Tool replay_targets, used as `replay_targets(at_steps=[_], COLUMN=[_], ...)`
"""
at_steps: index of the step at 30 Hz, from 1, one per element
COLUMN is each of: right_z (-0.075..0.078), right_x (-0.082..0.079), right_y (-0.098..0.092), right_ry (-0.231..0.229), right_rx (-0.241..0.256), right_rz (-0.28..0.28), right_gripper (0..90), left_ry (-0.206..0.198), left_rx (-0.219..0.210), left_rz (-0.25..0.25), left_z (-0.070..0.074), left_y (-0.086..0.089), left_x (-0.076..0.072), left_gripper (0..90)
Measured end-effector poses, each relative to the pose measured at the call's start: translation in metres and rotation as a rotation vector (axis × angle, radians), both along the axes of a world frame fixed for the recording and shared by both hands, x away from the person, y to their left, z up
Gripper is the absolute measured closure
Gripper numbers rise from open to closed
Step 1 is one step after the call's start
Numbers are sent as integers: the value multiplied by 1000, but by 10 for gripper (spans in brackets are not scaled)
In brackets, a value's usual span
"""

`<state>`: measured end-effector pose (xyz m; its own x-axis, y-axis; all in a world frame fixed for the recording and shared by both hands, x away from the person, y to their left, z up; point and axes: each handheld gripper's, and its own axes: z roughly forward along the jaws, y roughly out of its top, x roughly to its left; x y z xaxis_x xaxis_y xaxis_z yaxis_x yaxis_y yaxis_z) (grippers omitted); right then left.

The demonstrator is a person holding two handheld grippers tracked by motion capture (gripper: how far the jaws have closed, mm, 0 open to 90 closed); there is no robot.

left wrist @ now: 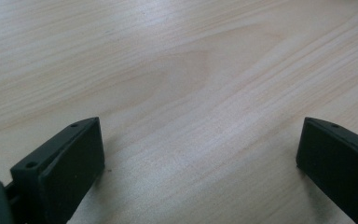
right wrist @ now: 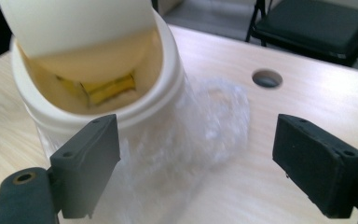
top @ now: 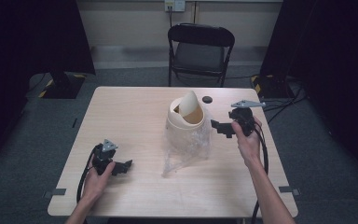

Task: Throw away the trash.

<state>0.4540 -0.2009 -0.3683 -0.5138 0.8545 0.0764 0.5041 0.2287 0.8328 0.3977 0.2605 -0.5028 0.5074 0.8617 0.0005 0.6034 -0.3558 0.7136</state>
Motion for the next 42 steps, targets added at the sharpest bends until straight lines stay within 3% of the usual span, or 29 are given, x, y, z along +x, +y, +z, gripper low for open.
replay_targets(at_steps=[23, 32, 42], right_z=[-40, -70, -99], right_x=[-53, -71, -79], right_y=[-39, -48, -56], right_ry=[23, 62, 87], right_rx=[1, -36, -56], right_rz=[-73, -99, -119], right_gripper=[145, 148, 160], left_ry=[-1, -2, -1], left_rx=[3, -1, 0], left_rz=[4, 7, 13], left_z=[0, 0, 0], left_y=[2, 2, 2], left_x=[-3, -3, -4], left_gripper=[3, 3, 3])
